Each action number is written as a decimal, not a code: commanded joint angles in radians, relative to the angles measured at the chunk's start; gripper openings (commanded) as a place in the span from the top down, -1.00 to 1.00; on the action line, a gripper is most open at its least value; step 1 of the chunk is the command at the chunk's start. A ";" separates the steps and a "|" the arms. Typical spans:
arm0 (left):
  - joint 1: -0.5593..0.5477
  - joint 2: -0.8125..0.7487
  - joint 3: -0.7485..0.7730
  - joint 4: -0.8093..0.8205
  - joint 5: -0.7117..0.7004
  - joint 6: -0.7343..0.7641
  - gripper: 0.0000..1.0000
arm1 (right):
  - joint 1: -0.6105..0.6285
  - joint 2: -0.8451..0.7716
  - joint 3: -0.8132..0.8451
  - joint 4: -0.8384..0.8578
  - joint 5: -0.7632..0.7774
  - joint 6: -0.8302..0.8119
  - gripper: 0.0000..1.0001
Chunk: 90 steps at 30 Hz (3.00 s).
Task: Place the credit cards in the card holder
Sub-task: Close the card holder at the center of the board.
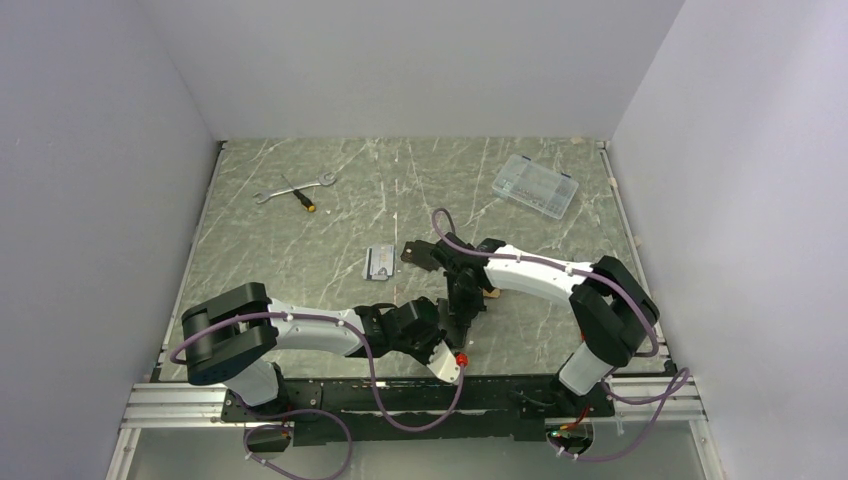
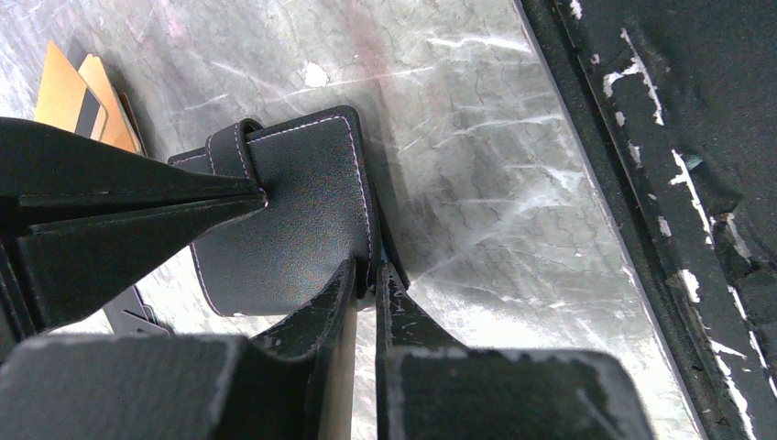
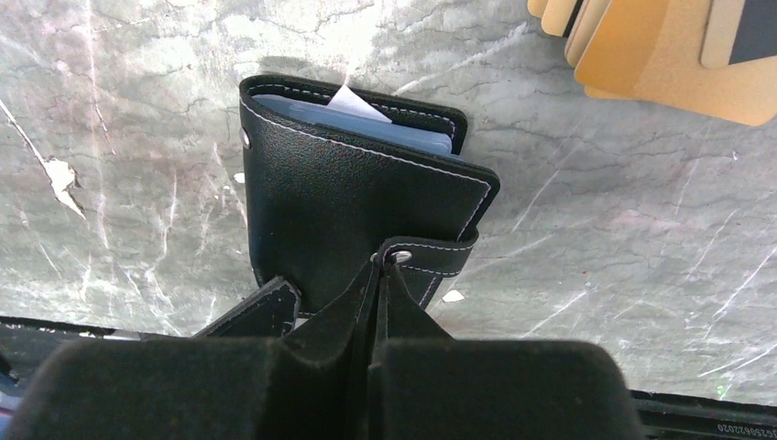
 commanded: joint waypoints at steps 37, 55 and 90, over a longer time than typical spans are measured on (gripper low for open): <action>-0.016 0.049 -0.030 -0.131 0.018 0.009 0.88 | -0.162 0.244 0.090 0.030 -0.249 -0.134 1.00; -0.019 0.050 -0.029 -0.139 0.014 0.012 0.92 | -0.178 0.112 0.075 0.046 -0.316 -0.132 1.00; -0.019 0.048 -0.026 -0.146 0.006 0.012 0.98 | -0.162 0.082 -0.010 0.042 -0.369 -0.144 1.00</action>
